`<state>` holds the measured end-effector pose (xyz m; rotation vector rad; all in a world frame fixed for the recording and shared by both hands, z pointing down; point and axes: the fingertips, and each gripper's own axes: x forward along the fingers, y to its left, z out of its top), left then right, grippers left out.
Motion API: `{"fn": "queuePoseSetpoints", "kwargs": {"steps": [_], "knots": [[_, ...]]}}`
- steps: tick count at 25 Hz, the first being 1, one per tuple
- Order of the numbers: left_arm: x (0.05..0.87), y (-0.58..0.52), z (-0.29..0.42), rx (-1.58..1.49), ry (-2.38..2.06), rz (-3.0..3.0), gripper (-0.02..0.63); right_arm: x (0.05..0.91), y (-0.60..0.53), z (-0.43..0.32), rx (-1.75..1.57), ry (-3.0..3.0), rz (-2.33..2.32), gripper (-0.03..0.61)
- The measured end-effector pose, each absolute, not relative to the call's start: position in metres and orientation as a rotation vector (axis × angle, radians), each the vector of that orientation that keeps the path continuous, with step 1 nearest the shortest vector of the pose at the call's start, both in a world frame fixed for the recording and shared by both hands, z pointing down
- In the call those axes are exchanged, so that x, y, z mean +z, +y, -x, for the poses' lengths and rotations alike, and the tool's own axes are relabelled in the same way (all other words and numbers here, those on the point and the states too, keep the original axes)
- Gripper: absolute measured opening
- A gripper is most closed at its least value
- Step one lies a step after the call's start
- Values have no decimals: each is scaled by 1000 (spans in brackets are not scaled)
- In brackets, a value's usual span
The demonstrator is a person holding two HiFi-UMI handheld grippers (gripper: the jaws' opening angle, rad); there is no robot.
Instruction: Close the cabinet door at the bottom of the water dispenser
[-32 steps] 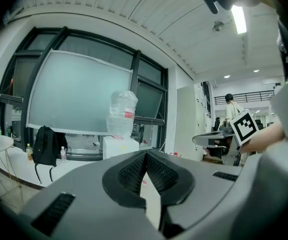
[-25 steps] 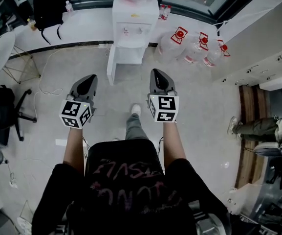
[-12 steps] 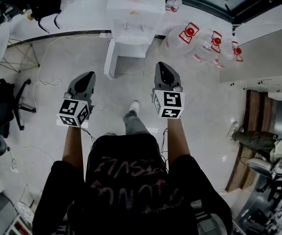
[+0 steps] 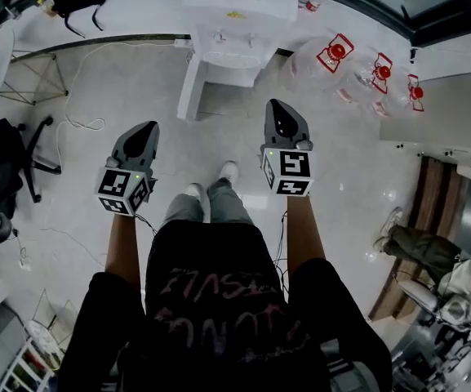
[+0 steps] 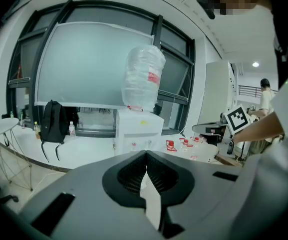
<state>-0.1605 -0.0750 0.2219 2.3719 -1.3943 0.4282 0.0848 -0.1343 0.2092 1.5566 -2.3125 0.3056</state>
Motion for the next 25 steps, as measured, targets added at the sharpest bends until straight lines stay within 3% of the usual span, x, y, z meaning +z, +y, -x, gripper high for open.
{"fn": "queuePoseSetpoints", "kwargs": {"steps": [25], "knots": [[454, -99, 190, 421, -1307, -2367, 15, 423, -152, -57, 314, -2282, -1538, 12]]}}
